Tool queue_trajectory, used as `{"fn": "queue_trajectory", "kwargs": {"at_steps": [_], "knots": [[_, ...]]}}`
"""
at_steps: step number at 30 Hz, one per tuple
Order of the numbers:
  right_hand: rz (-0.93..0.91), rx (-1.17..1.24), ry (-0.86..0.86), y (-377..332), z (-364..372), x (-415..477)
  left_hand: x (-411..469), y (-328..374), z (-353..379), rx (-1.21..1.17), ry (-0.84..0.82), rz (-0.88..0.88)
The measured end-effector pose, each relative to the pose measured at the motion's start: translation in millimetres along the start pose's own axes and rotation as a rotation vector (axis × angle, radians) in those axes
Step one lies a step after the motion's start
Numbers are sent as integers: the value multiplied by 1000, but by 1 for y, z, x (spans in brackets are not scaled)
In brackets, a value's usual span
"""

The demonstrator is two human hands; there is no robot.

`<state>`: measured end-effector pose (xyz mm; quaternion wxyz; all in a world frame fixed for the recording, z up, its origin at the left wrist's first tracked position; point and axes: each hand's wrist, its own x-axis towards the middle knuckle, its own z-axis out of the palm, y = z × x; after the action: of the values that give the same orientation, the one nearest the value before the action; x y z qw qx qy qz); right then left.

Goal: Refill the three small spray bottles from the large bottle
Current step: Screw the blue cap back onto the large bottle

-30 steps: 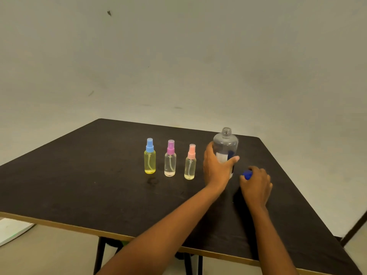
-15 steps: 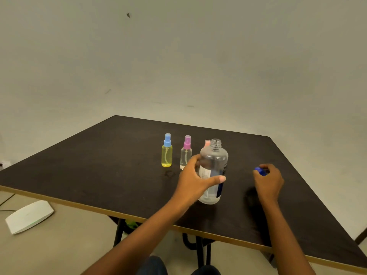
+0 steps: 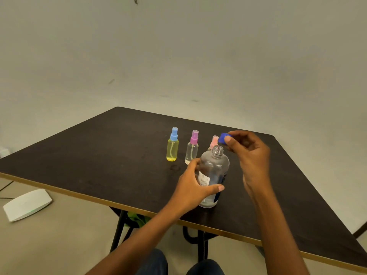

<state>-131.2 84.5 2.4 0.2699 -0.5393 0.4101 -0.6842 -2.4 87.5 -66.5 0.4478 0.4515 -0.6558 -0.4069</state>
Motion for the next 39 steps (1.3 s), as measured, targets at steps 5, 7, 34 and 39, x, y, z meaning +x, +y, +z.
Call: {"fn": "queue_trajectory", "kwargs": {"at_steps": [5, 7, 34, 39], "knots": [[-44, -56, -81, 0, 6, -10, 4, -4, -2, 12, -55, 15], [-49, -60, -103, -1, 6, -10, 8, -6, -4, 22, -71, 43], [-326, -758, -235, 7, 9, 6, 23, -26, 4, -83, -175, 79], [-135, -441, -364, -8, 0, 4, 24, -29, 4, -118, -185, 94]]}}
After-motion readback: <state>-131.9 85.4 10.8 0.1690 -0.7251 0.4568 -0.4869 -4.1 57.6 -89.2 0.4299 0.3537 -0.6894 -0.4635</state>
